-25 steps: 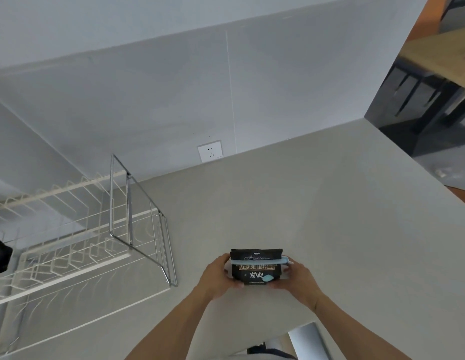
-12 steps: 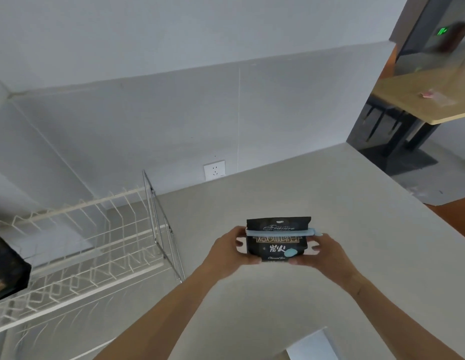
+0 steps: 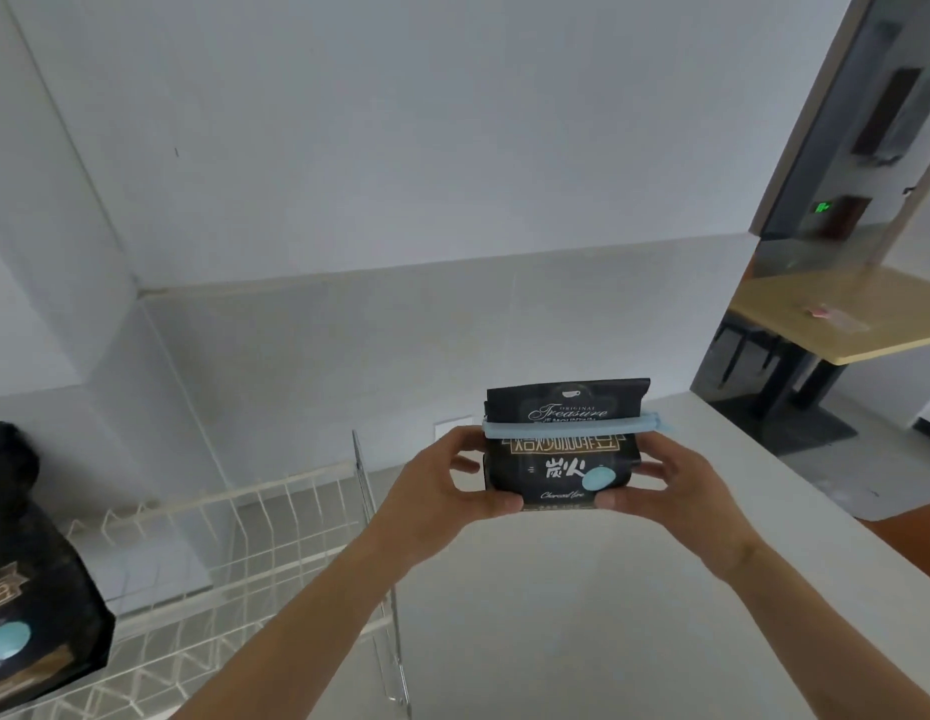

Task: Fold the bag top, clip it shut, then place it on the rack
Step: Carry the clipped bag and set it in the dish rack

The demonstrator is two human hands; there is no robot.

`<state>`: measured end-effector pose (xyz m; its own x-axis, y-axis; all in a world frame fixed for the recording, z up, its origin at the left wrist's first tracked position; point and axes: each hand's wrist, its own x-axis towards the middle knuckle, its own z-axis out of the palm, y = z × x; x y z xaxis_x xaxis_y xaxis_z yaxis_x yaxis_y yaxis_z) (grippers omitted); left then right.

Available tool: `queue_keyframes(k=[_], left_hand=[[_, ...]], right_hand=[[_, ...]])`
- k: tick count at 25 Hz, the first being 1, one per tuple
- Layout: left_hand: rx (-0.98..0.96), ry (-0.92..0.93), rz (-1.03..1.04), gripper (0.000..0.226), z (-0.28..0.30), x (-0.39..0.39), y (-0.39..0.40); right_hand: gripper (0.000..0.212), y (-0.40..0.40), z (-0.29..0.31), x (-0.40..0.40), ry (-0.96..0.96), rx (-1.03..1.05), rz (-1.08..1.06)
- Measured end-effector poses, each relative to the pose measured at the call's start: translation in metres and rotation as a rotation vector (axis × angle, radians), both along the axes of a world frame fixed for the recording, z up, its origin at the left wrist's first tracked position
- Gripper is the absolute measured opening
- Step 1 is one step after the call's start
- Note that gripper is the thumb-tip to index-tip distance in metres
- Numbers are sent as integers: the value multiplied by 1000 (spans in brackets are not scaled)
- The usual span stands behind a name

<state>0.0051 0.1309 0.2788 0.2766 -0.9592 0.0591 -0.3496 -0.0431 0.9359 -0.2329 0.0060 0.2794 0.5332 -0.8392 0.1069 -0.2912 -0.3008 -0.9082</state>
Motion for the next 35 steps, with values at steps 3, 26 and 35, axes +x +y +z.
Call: queue_keyframes(k=[3,26,35], left_hand=[[-24,-22,58,58,18,30,21],[186,-144,414,64,-40,198,233],[324,-157,384,57,-69,205,246]], right_hand=[[65,9,14,36,-21,-23,48],[67,156,-51,272,127,44,495],[54,148,-75,286,346,105,581]])
